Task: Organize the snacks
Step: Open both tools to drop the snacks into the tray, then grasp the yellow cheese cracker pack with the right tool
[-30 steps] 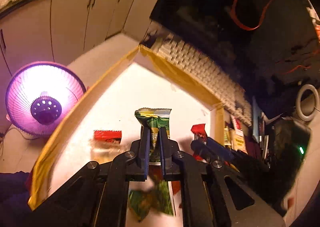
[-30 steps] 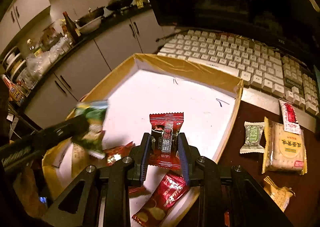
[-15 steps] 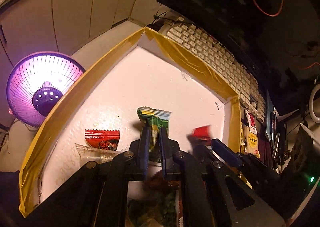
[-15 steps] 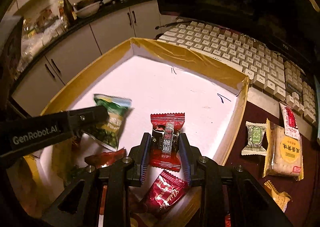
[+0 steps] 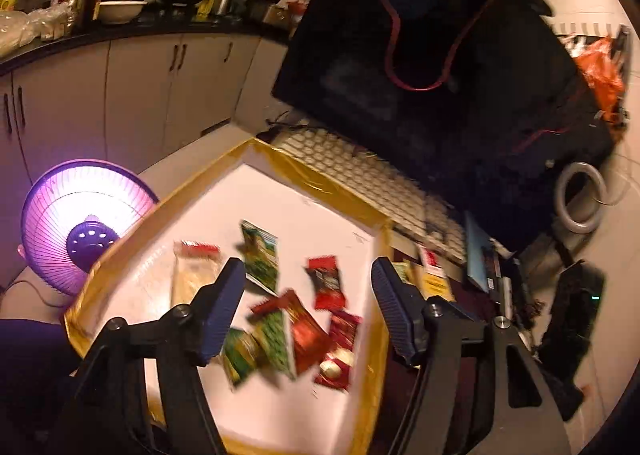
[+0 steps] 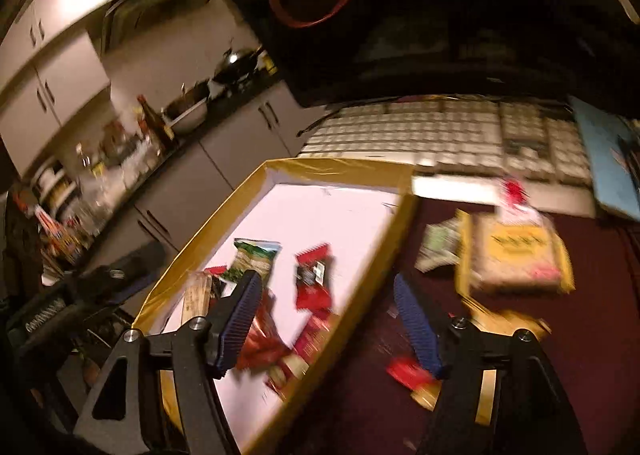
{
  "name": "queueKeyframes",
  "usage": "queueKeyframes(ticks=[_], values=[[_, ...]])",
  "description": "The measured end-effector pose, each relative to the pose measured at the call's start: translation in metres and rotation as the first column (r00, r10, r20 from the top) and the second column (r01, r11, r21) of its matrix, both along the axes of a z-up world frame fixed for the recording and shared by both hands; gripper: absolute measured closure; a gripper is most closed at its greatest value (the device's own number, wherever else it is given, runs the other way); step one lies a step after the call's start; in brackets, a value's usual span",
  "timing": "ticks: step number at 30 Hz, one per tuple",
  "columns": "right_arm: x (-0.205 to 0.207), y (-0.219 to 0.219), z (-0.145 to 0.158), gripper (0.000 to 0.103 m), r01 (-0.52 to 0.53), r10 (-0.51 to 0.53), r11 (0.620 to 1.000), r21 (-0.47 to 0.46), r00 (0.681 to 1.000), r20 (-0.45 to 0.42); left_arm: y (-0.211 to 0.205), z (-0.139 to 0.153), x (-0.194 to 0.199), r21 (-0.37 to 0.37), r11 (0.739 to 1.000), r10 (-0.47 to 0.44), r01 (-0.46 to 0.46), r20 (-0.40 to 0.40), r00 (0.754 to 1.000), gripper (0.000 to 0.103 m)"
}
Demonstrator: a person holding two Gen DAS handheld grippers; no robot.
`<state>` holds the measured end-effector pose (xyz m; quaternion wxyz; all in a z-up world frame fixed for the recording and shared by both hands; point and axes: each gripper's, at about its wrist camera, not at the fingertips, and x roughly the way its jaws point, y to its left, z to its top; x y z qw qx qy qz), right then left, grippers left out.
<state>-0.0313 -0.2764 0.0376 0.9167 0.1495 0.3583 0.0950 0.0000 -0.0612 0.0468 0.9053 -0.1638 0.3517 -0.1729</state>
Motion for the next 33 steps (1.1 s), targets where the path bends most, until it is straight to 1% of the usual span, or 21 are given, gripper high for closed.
queueKeyframes(ticks=[2,4,5,7,9,11,14,15,16,18,20,22,26,30,33], values=[[-0.015,-0.024,-0.004,0.033,0.037,-0.037,0.998,0.041,0.999,-0.016,-0.009,0.001,-0.011,-0.012,0.999,-0.044,0.044,0.013,0.999,0.038],[-0.027,-0.047,-0.01,0.031,0.081,-0.078,0.993,0.083,0.996,-0.033,-0.022,0.001,-0.019,-0.008,0.996,-0.089,0.089,0.011,0.996,0.038],[-0.036,-0.062,-0.014,0.031,0.11,-0.105,0.987,0.121,0.994,-0.044,-0.031,0.0,-0.022,-0.005,0.993,-0.12,0.12,0.006,0.993,0.038],[-0.049,-0.081,-0.019,0.031,0.142,-0.135,0.977,0.16,0.989,-0.054,-0.042,0.0,-0.028,0.002,0.987,-0.158,0.158,-0.001,0.987,0.038],[-0.058,-0.096,-0.023,0.031,0.169,-0.161,0.971,0.169,0.985,-0.056,-0.056,0.0,-0.032,0.01,0.982,-0.19,0.19,-0.004,0.982,0.038],[-0.065,-0.106,-0.027,0.031,0.186,-0.179,0.968,0.167,0.982,-0.058,-0.071,-0.001,-0.035,0.036,0.975,-0.221,0.221,-0.006,0.975,0.038],[-0.068,-0.113,-0.035,0.031,0.199,-0.188,0.963,0.182,0.979,-0.079,-0.087,-0.003,-0.041,0.083,0.972,-0.221,0.221,-0.008,0.975,0.038],[-0.067,-0.113,-0.038,0.031,0.202,-0.189,0.963,0.178,0.978,-0.088,-0.09,-0.004,-0.042,0.099,0.973,-0.211,0.211,-0.005,0.977,0.038],[-0.066,-0.112,-0.041,0.031,0.21,-0.196,0.963,0.169,0.976,-0.097,-0.094,-0.006,-0.042,0.133,0.972,-0.195,0.194,-0.003,0.981,0.038],[-0.06,-0.107,-0.047,0.031,0.241,-0.225,0.962,0.13,0.966,-0.128,-0.1,-0.011,-0.041,0.182,0.969,-0.165,0.164,-0.009,0.986,0.038],[-0.055,-0.101,-0.05,0.031,0.245,-0.232,0.966,0.087,0.963,-0.134,-0.101,-0.016,-0.038,0.23,0.965,-0.123,0.124,-0.019,0.992,0.038],[-0.05,-0.092,-0.051,0.031,0.247,-0.238,0.968,0.047,0.962,-0.137,-0.099,-0.019,-0.036,0.249,0.963,-0.095,0.1,-0.031,0.995,0.038],[-0.034,-0.078,-0.053,0.031,0.225,-0.221,0.974,0.011,0.964,-0.15,-0.094,-0.025,-0.033,0.27,0.96,-0.065,0.076,-0.048,0.997,0.038],[-0.019,-0.063,-0.053,0.027,0.211,-0.215,0.977,-0.041,0.962,-0.167,-0.089,-0.025,-0.034,0.279,0.959,-0.05,0.057,-0.032,0.998,0.038],[-0.009,-0.051,-0.054,0.026,0.206,-0.221,0.974,-0.097,0.96,-0.173,-0.087,-0.023,-0.035,0.286,0.957,-0.046,0.049,-0.017,0.999,0.038]])
